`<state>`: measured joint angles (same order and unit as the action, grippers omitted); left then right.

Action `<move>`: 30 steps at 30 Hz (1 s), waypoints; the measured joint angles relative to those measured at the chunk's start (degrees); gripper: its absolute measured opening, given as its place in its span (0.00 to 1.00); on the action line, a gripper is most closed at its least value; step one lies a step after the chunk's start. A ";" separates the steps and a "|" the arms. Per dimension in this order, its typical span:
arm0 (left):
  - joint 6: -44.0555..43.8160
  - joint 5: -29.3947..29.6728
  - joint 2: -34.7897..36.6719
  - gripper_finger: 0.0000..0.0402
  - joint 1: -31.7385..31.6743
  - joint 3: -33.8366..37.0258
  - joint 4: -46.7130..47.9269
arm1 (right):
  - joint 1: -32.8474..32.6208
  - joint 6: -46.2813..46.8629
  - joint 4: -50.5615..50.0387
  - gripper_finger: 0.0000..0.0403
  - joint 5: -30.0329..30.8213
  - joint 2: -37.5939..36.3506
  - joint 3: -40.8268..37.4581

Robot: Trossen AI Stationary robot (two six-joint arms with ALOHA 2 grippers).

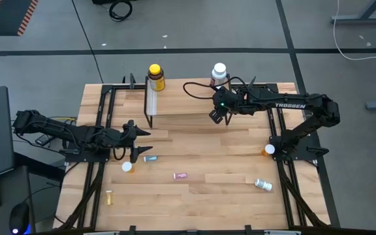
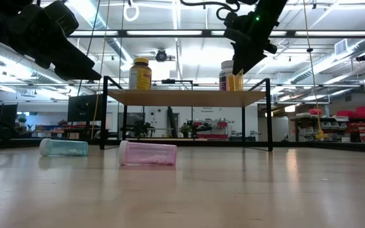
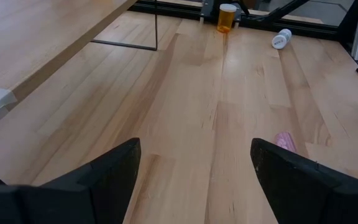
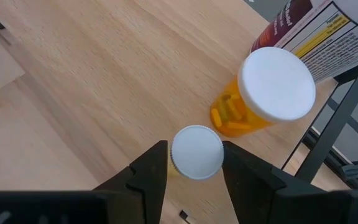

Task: Pick and place medicine bottles onto shelf by color
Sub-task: Put the right small yellow pill bottle on the shelf, then put the right large orange pill bottle on the shelf

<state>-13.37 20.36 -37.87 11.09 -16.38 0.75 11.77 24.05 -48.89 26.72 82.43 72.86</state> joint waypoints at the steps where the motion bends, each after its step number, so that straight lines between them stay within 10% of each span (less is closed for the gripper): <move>1: 0.00 0.02 0.00 0.78 0.01 0.00 0.00 | 0.00 0.01 0.01 0.41 0.00 0.00 0.00; 30: -0.81 0.00 0.00 0.78 0.00 0.00 0.09 | -3.14 1.18 1.67 0.45 0.66 -6.38 0.02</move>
<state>-14.17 20.36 -37.87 11.09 -16.38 0.84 8.63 25.23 -47.22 27.38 76.05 72.88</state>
